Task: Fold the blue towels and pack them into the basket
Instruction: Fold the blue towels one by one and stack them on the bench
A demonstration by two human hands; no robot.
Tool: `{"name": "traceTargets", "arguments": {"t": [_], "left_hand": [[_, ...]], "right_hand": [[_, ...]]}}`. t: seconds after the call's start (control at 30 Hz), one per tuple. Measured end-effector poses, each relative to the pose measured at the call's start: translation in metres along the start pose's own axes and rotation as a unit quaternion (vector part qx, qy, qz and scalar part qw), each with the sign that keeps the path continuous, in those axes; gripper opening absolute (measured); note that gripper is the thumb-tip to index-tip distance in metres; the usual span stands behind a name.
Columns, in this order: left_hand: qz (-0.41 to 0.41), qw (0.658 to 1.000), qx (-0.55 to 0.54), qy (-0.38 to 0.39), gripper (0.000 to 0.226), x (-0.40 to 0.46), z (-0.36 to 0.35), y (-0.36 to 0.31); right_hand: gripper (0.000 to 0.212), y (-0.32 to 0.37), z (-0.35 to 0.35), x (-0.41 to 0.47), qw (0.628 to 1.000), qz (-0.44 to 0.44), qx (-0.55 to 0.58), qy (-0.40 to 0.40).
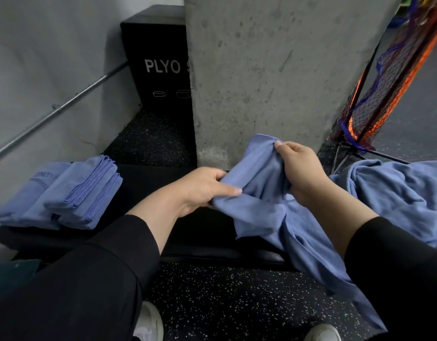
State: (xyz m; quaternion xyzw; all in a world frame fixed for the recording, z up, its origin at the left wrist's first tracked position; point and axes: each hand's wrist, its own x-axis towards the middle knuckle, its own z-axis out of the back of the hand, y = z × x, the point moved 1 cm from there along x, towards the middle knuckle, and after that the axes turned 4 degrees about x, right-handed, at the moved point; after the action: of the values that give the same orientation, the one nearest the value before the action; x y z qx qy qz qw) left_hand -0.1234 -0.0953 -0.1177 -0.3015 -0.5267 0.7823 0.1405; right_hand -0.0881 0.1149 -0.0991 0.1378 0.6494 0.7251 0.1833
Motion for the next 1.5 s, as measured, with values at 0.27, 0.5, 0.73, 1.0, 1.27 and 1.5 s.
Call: {"name": "traceTargets", "arguments": {"t": [0.27, 0.5, 0.73, 1.0, 1.27, 1.5], "left_hand": [[0.051, 0.965, 0.159, -0.203, 0.024, -0.001, 0.041, 0.017], [-0.059, 0.96, 0.112, -0.251, 0.023, -0.008, 0.053, 0.01], [-0.004, 0.933, 0.293, -0.208, 0.026, -0.007, 0.072, 0.026], [0.094, 0.907, 0.299, -0.282, 0.043, 0.014, 0.078, 0.026], [-0.008, 0.944, -0.059, -0.323, 0.024, 0.054, 0.054, 0.005], [0.011, 0.942, 0.284, -0.179, 0.038, 0.057, 0.038, 0.024]], "right_hand": [[0.037, 0.001, 0.027, 0.006, 0.997, 0.003, -0.019, -0.081], [0.038, -0.008, 0.034, 0.008, 0.989, 0.022, -0.101, -0.102], [0.042, -0.013, 0.042, 0.013, 0.971, 0.021, -0.224, -0.08], [0.036, -0.02, 0.038, 0.022, 0.981, -0.034, -0.184, -0.044], [0.028, -0.045, 0.034, 0.054, 0.987, 0.004, -0.134, -0.085], [0.072, -0.078, 0.022, 0.062, 0.924, -0.005, -0.364, 0.12]]}}
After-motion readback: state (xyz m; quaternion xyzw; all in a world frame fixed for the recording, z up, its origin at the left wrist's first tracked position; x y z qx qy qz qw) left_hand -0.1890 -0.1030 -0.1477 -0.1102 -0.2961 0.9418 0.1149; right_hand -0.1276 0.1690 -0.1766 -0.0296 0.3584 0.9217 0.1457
